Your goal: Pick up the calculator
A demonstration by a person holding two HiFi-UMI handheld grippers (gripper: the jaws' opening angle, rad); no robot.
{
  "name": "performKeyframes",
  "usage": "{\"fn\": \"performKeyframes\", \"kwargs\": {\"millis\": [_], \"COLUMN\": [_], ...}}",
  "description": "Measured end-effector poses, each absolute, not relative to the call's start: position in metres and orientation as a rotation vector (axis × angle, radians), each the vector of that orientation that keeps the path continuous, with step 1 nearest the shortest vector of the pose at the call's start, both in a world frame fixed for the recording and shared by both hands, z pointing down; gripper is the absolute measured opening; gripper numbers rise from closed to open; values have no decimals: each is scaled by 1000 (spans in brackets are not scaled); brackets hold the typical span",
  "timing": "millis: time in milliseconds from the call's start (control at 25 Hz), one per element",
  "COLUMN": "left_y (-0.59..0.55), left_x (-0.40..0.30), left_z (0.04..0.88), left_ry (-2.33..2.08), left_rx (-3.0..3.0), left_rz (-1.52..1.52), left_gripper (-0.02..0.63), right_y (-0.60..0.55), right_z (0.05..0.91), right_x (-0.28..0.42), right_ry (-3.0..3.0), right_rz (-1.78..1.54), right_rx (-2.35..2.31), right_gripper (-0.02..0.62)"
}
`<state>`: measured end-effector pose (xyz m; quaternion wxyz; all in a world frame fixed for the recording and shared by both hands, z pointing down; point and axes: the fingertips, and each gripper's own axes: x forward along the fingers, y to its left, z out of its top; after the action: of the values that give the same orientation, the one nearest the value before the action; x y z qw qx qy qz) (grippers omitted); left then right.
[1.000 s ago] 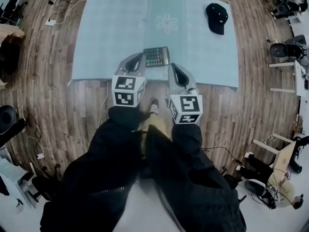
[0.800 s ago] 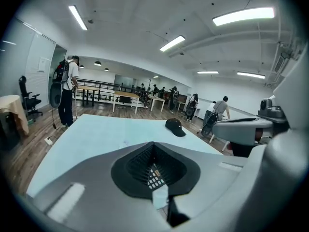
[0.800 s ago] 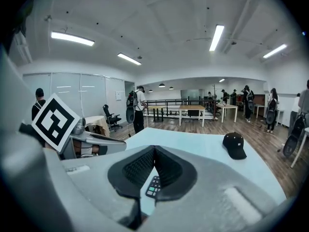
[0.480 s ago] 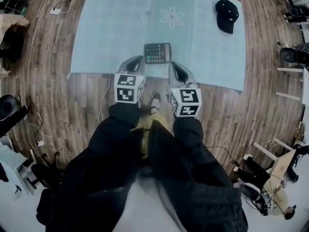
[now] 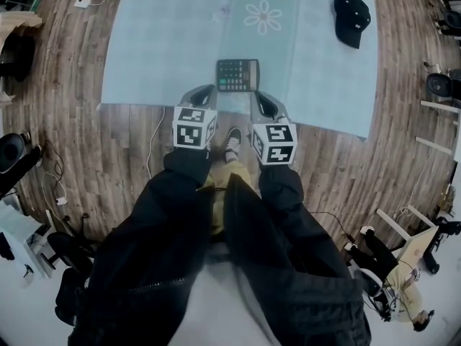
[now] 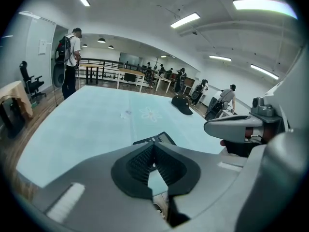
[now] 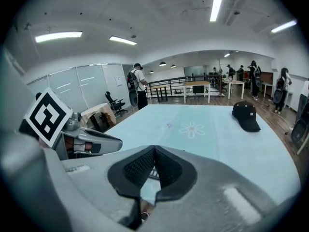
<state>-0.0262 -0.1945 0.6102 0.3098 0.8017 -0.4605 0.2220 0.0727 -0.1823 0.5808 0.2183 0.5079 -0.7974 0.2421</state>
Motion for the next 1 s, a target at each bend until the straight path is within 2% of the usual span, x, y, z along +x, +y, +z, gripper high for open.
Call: {"fn": "performKeyframes", "kwargs": {"millis": [440, 1000], "left_y": [-189, -213], "left_x": [-22, -18], "left_z": [673, 702], "left_ry": [-1138, -1108], "left_rx": [2000, 1952], "left_rz": [689, 734], "left_gripper": [-5, -5], "right_y": [-191, -211], "right_z": [648, 693], "right_x": [84, 99], "right_ry": [-2114, -2032], "right_rz": [806, 880], "right_rx": [1331, 1310], "right_gripper": [2, 2]}}
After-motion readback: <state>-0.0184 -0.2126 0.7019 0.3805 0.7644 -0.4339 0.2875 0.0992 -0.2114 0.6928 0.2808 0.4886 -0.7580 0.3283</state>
